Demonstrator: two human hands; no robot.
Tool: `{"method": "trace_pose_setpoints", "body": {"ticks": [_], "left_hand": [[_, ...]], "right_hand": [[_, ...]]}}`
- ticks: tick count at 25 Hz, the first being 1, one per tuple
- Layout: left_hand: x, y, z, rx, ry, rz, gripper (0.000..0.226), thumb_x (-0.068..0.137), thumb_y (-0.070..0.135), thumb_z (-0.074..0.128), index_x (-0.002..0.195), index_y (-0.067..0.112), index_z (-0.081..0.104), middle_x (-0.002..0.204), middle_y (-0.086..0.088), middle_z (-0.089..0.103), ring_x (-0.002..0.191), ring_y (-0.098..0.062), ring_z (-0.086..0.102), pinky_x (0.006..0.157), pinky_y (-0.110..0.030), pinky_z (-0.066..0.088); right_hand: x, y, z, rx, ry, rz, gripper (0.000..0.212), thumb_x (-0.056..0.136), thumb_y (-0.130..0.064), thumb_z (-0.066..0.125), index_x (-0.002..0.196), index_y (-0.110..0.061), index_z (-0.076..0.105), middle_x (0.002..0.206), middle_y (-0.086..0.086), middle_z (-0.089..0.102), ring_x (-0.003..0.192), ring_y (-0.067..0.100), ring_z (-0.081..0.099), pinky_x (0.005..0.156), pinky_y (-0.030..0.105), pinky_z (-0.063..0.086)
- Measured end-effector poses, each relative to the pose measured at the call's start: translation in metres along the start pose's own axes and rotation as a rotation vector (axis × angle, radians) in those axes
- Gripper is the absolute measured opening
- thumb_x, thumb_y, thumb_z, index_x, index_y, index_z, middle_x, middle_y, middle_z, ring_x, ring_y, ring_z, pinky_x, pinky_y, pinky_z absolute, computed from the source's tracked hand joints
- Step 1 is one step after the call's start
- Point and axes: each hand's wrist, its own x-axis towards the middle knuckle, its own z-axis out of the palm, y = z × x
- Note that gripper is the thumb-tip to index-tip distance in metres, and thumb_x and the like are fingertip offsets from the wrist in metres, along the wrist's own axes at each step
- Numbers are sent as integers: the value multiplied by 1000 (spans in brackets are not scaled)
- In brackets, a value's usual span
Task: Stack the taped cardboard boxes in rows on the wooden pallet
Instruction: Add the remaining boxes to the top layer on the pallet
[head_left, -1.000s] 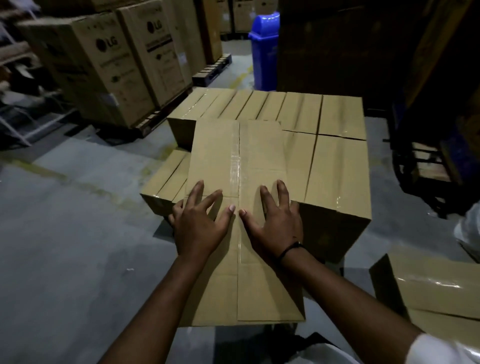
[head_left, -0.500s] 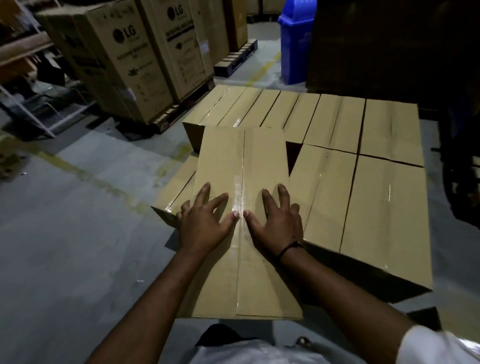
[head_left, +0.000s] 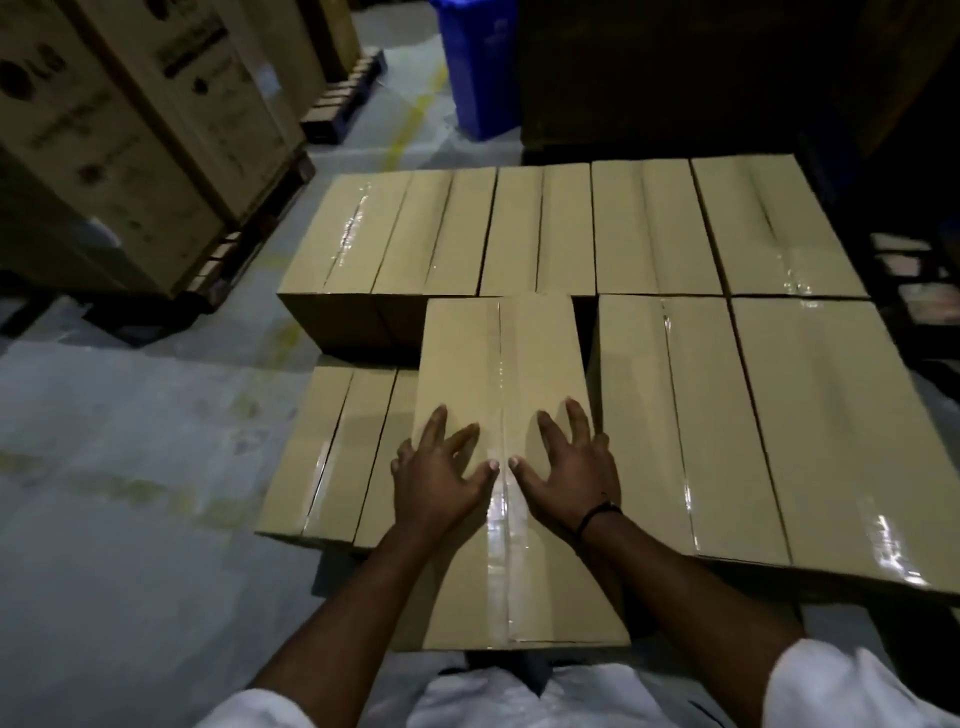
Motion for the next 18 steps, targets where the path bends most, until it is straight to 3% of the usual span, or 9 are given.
{"method": "trace_pose_setpoints", "body": {"ticks": [3,6,10,13,16,18], "left_hand": [[45,-21,36,-43,-135,112,68,88,69,61,150,46,44,171,12,10,153,-31,24,121,-57,21],[78,-36,61,-120,-265,144,67,92,49,70,153,38,45,172,5,9,154,-30,23,121,-50,28],[104,-61,86,-48,-528,168,77,93,29,74,159,32,34,171,-2,-16,155,-35,18,120,-44,34],[92,-68,87,-19,-550,177,82,93,25,74,161,35,28,168,-3,-27,156,-36,17,118,-42,37],[63,-74,82,24,-593,162,89,93,26,75,163,35,20,165,-9,-33,151,-34,30,111,-36,44],[35,-77,80,83,-611,185,96,90,30,77,164,34,15,164,-11,-33,155,-39,18,116,-41,38]], "right_hand": [[35,15,24,-70,13,72,83,87,-77,43,159,-38,26,171,-2,-4,139,36,34,112,47,39],[45,36,49,-155,-50,92,84,89,-73,43,161,-35,21,171,2,-9,143,38,28,113,50,37],[24,57,86,-255,-298,168,90,91,-73,42,163,-35,3,168,8,-24,154,46,-9,122,66,7],[1,56,96,-264,-359,203,99,90,-78,38,160,-36,-17,164,12,-34,149,48,-26,118,69,-9],[-16,56,91,-269,-403,187,109,85,-83,41,160,-32,-19,162,17,-35,148,49,-28,121,67,-6],[-29,60,86,-295,-439,154,118,80,-87,45,160,-30,-20,161,18,-37,147,50,-29,122,66,-4]]}}
